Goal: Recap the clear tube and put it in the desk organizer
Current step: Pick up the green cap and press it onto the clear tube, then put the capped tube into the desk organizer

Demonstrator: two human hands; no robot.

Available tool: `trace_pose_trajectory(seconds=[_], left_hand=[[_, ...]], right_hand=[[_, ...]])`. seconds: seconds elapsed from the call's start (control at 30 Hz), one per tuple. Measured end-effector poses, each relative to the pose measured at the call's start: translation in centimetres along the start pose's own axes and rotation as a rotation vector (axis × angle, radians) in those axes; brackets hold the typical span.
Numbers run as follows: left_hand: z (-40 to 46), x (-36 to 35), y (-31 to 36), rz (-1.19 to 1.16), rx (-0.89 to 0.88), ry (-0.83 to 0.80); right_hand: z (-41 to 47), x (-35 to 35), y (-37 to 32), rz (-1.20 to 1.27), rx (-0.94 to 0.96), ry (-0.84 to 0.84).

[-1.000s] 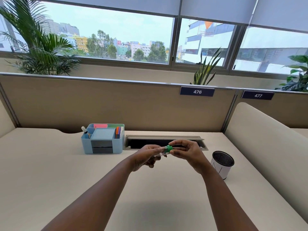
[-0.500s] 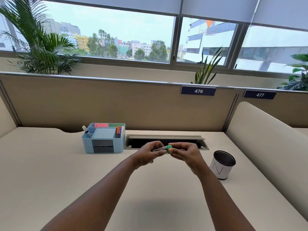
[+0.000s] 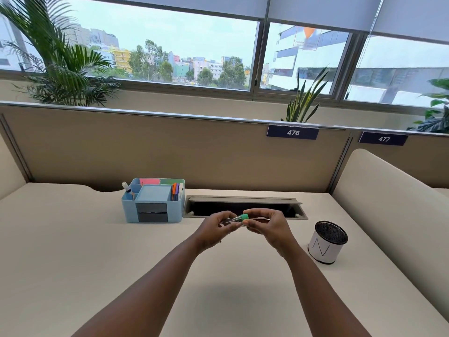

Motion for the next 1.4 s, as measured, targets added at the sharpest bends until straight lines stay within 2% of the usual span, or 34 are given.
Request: trace_pose_trajectory(seconds=[0.23, 0.37, 0.47, 0.57, 0.8, 1.07, 1.17, 1.4], left_hand=[[-0.4, 3.1, -6.9, 0.146, 0.216, 0.275], [-1.2, 6.5, -11.4, 0.409, 0.396, 0.444], [-1.6, 9.5, -14.3, 0.563, 0.503, 0.512], [-1.8, 12.0, -16.8, 0.676, 0.554, 0.503], [-0.3, 16.4, -21.5, 0.793, 0.516, 0.435], [1.2, 17.1, -25.5, 0.987, 0.458, 0.297], [1.3, 16.7, -26.8, 1.074, 0.455, 0.291], [1.3, 15.7, -27.5, 1.059, 0.448, 0.315]], right_hand=[[2.5, -2.4, 2.1, -0.066, -0.003, 0.136], [4.4, -4.1, 3.1, -0.118, 0.03, 0.172], [6.5, -6.3, 4.2, -0.156, 0.038, 0.179], [8.3, -8.6, 5.3, -0.19, 0.036, 0.172], [12.9, -13.8, 7.1, -0.323, 0.099, 0.151], [17.4, -20.1, 8.4, -0.366, 0.168, 0.087], [18.7, -22.6, 9.0, -0.369, 0.203, 0.061], [21.0, -27.6, 10.0, -0.522, 0.33, -0.132]])
Point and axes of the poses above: each hand's wrist, its own z-axis towards the middle knuckle, its own x-axis out of the back of the hand, y = z × x, the point moved 1 cm from there along z, towards the middle knuckle, and after that the axes turned 14 degrees about z, right-handed, at the moved point
